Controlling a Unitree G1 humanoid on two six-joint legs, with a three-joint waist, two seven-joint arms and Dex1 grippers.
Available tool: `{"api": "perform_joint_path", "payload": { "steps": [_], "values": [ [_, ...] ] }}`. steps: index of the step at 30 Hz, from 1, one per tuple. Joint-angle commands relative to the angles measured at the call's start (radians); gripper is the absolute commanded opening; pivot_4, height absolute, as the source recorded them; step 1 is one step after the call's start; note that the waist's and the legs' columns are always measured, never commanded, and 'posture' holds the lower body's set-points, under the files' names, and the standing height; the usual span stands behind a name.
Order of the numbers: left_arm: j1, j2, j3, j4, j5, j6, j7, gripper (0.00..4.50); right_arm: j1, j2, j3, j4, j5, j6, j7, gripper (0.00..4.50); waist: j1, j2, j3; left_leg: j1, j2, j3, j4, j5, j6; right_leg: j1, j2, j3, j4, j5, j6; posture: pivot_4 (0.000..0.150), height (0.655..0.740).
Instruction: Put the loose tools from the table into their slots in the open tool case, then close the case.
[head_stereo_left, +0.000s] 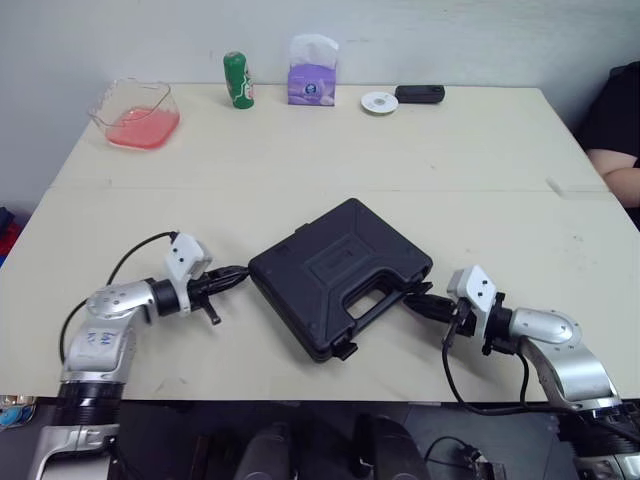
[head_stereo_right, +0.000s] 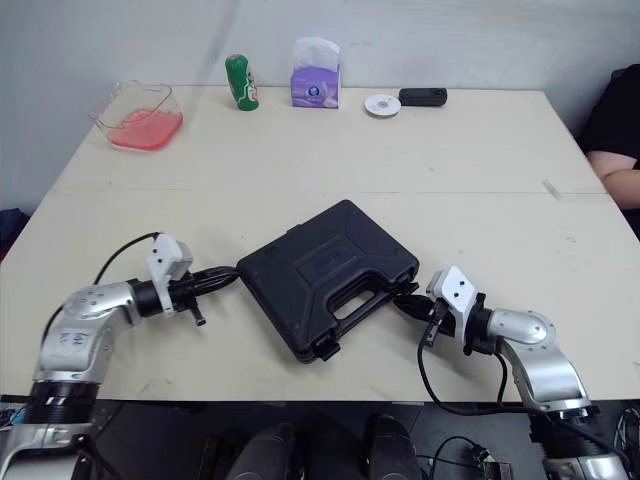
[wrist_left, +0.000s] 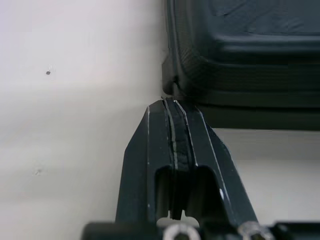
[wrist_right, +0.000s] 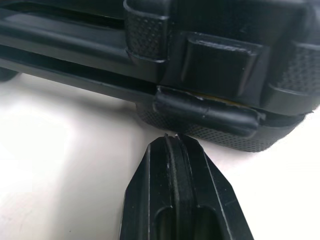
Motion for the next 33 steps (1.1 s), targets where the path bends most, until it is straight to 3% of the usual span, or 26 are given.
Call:
{"api": "perform_joint_path", "payload": {
  "steps": [1,5,11,15,19,26,33],
  "values": [
    [-0.058,0.036,0.044,-0.134,-0.142,0.075,-0.066,0.04,0.049,-0.017,-0.085,-0.090,0.036,0.010,-0.037,0.00,0.007,0.000,0.000,0.000,0.000,0.000,0.000,0.000,0.000,0.000,-0.001,0.000,0.000,0.000,0.000,0.150,0.7400],
    [-0.233,-0.009,-0.076,-0.208,-0.206,0.172,-0.082,0.04,0.147,-0.033,-0.154,-0.177,0.050,0.055,-0.075,0.00,0.025,0.000,0.000,-0.001,-0.003,-0.003,0.001,0.000,0.001,0.002,-0.002,-0.002,0.000,0.000,0.000,0.150,0.7400],
    [-0.454,-0.112,-0.299,-0.149,-0.122,0.182,-0.116,0.04,0.217,0.018,-0.206,-0.258,0.091,0.048,-0.135,0.00,0.016,0.000,0.000,-0.001,-0.004,-0.003,0.000,0.001,0.001,0.003,0.006,0.000,-0.002,0.001,0.002,0.150,0.7400],
    [-0.609,-0.285,-0.440,0.039,-0.005,0.099,-0.076,0.04,0.276,0.040,-0.203,-0.333,0.108,0.076,-0.168,0.00,0.021,0.001,0.000,-0.001,-0.002,-0.002,0.000,0.002,0.000,0.002,0.009,0.000,-0.001,0.001,0.001,0.150,0.7400],
    [-0.675,-0.373,-0.546,0.234,0.131,-0.007,-0.070,0.04,0.305,0.051,-0.190,-0.365,0.096,0.077,-0.193,0.00,0.020,0.001,0.000,0.000,-0.004,-0.001,0.000,0.002,0.001,0.002,0.009,-0.001,-0.001,0.001,0.002,0.150,0.7400],
    [-0.752,-0.522,-0.550,0.443,0.208,-0.047,0.000,0.04,0.322,0.065,-0.170,-0.378,0.079,0.073,-0.228,0.00,0.021,0.000,0.001,-0.003,-0.003,-0.002,0.000,0.003,0.003,0.000,0.008,-0.001,-0.001,0.001,0.002,0.150,0.7400],
    [-0.704,-0.574,-0.621,0.559,0.293,-0.053,-0.018,0.04,0.287,0.096,-0.129,-0.346,0.037,0.057,-0.272,0.00,0.021,0.000,0.001,-0.003,-0.003,-0.002,0.000,0.003,0.003,0.000,0.007,-0.002,-0.002,0.001,0.002,0.150,0.7400]
  ]
}}
